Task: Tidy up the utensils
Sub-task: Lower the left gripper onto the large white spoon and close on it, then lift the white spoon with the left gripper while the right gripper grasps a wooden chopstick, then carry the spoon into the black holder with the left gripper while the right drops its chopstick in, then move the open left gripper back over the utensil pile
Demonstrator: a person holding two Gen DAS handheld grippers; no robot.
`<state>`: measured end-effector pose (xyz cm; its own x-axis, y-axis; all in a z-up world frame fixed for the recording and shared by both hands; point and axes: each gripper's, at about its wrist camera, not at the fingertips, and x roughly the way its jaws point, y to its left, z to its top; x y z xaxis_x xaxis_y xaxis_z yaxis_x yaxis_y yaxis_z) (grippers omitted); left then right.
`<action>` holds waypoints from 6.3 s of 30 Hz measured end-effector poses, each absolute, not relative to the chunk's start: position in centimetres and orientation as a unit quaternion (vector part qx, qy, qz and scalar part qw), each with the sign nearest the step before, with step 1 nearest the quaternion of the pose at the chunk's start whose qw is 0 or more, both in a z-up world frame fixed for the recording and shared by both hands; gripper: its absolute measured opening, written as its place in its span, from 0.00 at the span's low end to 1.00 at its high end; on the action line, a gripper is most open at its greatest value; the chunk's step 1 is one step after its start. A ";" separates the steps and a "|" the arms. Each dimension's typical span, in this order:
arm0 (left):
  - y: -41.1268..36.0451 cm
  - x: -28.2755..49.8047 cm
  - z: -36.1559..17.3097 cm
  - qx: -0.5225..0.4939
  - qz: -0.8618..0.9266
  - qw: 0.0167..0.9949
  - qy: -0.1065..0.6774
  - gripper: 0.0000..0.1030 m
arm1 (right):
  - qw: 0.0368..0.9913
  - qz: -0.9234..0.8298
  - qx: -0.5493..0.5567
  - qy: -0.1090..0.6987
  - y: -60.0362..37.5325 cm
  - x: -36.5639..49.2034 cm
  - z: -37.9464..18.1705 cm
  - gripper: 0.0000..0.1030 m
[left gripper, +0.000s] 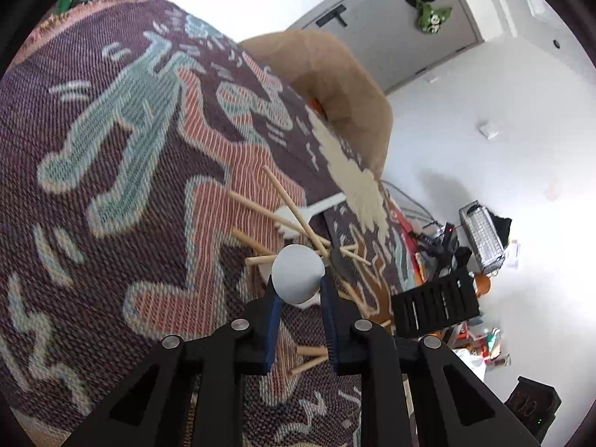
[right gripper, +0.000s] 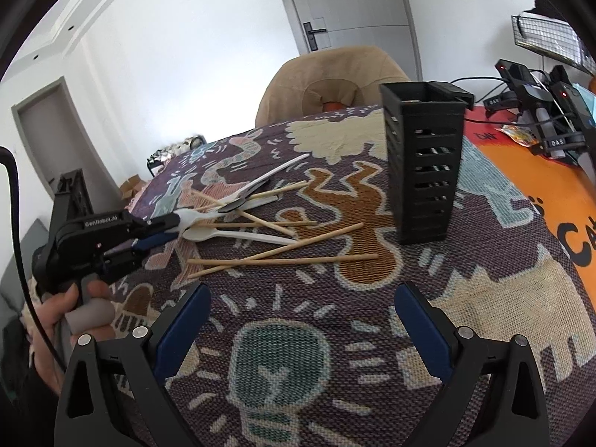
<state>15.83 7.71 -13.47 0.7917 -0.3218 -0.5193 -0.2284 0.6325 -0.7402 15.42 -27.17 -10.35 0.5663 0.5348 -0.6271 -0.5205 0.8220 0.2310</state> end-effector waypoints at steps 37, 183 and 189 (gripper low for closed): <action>11.3 7.3 -2.5 -0.294 -0.038 0.933 0.205 0.01 | 0.780 0.406 -0.307 0.364 -8.4 16.4 -13.5 0.18; 2.5 20.2 -8.1 -0.284 -0.082 0.866 0.404 0.40 | 0.924 0.215 0.116 0.294 -35.1 17.8 -9.0 0.63; 2.7 21.5 -10.5 -0.339 -0.064 0.840 0.419 0.38 | 0.923 0.209 0.123 0.297 -35.8 18.1 -9.4 0.63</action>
